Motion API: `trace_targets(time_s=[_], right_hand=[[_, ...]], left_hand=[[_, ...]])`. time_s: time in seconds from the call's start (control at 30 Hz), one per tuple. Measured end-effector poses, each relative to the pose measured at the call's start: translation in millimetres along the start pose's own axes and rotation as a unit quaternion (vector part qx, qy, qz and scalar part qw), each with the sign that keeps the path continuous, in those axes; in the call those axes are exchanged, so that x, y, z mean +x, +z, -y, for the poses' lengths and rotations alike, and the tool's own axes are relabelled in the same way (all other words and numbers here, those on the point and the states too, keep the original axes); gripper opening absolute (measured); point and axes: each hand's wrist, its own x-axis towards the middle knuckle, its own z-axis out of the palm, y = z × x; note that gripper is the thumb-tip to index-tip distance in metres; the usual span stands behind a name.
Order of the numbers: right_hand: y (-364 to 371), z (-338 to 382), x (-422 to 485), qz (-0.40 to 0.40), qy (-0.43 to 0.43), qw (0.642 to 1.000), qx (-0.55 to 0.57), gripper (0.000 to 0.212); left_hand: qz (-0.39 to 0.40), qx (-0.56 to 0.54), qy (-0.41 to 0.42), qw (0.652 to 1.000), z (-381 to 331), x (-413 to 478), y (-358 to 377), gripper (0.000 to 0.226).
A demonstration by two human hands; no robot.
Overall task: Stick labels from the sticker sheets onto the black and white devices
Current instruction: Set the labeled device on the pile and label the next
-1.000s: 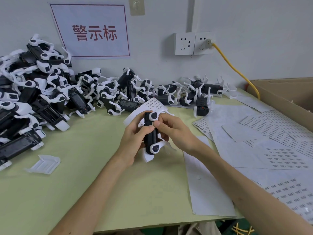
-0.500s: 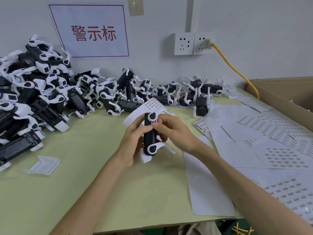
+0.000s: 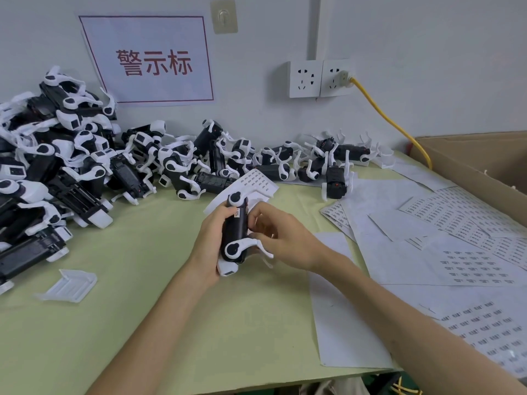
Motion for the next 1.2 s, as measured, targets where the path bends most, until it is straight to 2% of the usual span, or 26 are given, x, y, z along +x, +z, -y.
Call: trace_targets(time_s=[0.07, 0.17, 0.33, 0.47, 0.57, 0.7, 0.87, 0.93, 0.97, 1.07, 1.13, 1.2], right_hand=[[-1, 1, -1, -0.01, 0.0, 1.0, 0.014, 0.011], [-4, 3, 2, -0.041, 0.002, 0.999, 0.026, 0.009], [-11, -1, 5, -0.175, -0.001, 0.985, -0.007, 0.018], [-20, -3, 6, -0.273, 0.01, 0.961, 0.037, 0.02], [-25, 0, 7, -0.294, 0.017, 0.953, 0.074, 0.015], [-28, -2, 8, -0.321, 0.033, 0.942, 0.091, 0.02], [-31, -5, 9, -0.352, 0.061, 0.928, 0.108, 0.016], [-34, -3, 8, -0.325, 0.06, 0.933, 0.145, 0.017], [-36, -2, 8, -0.286, 0.056, 0.94, 0.176, 0.026], [-42, -1, 10, -0.094, 0.067, 0.967, 0.229, 0.056], [-44, 0, 11, 0.008, 0.088, 0.973, 0.212, 0.058], [-50, 1, 9, 0.072, 0.101, 0.969, 0.214, 0.057]], left_hand=[[0.029, -0.012, 0.019, 0.999, 0, 1, 1, 0.026], [0.026, 0.021, 0.071, 0.997, 1, 1, 3, 0.022], [0.046, -0.011, 0.081, 0.996, -4, -3, 3, 0.016], [0.063, -0.048, 0.05, 0.996, -5, -4, 0, 0.013], [0.073, -0.053, 0.043, 0.995, -3, -4, -3, 0.015], [0.078, -0.068, 0.036, 0.994, -3, -3, -3, 0.022], [0.079, -0.09, 0.01, 0.993, -5, -2, -5, 0.037], [0.092, -0.094, -0.004, 0.991, -5, -2, -5, 0.037], [0.106, -0.097, -0.018, 0.989, -5, -1, -4, 0.035], [0.168, -0.08, -0.09, 0.978, -5, -4, -4, 0.036], [0.215, -0.045, -0.125, 0.968, -6, -7, -5, 0.037], [0.257, -0.03, -0.141, 0.956, -7, -9, -7, 0.037]])
